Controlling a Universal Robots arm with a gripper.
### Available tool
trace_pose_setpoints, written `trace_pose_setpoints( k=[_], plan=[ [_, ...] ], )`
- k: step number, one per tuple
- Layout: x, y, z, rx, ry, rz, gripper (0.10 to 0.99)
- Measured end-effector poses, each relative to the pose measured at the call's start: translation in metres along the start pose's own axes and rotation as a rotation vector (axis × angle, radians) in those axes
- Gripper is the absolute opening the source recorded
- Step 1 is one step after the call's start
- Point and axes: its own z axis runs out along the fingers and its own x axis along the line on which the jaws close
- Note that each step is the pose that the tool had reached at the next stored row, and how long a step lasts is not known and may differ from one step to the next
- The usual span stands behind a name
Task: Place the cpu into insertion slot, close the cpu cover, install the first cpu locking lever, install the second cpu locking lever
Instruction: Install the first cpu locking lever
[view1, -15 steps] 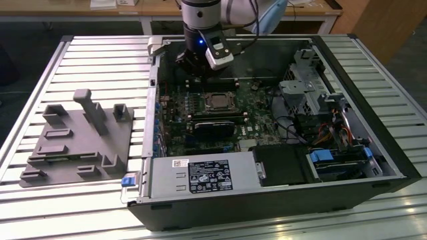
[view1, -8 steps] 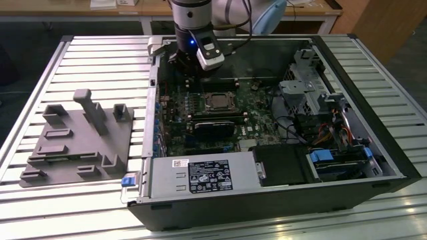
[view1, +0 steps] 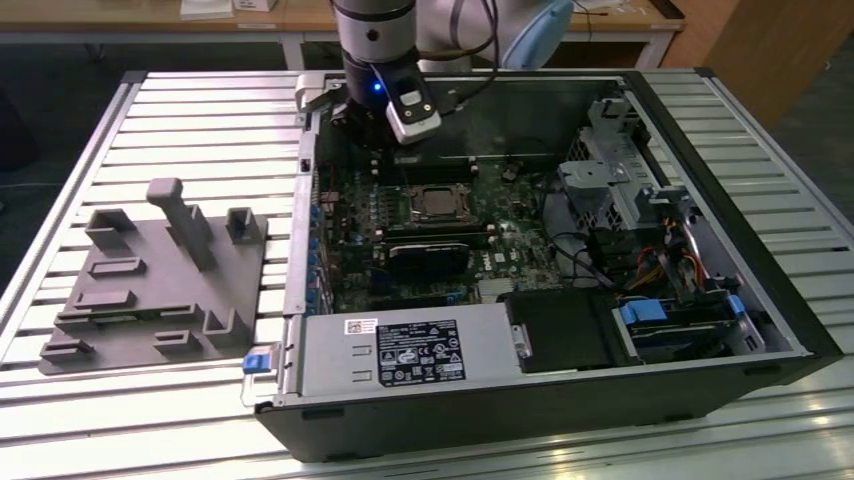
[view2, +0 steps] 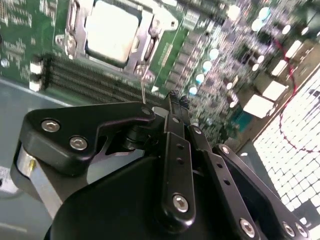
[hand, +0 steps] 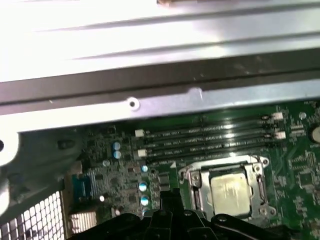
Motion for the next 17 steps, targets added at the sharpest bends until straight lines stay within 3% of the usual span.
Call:
trace_pose_setpoints(
  k=[4, 9, 11, 14, 15, 17],
  plan=[
    [0.0025, -0.0004, 0.0007, -0.057, 0.0088, -0.006, 0.106],
    [0.0035, -0.0008, 0.0016, -0.119, 0.0188, -0.014, 0.106],
    [0.0035, -0.0009, 0.0021, -0.128, 0.0202, -0.016, 0.106],
    [0.0020, -0.0009, 0.0038, -0.129, 0.0204, -0.017, 0.106],
    [-0.0027, -0.0005, 0.0077, -0.129, 0.0204, -0.017, 0.106],
    [-0.0062, -0.0001, 0.0086, -0.129, 0.0204, -0.017, 0.106]
  ],
)
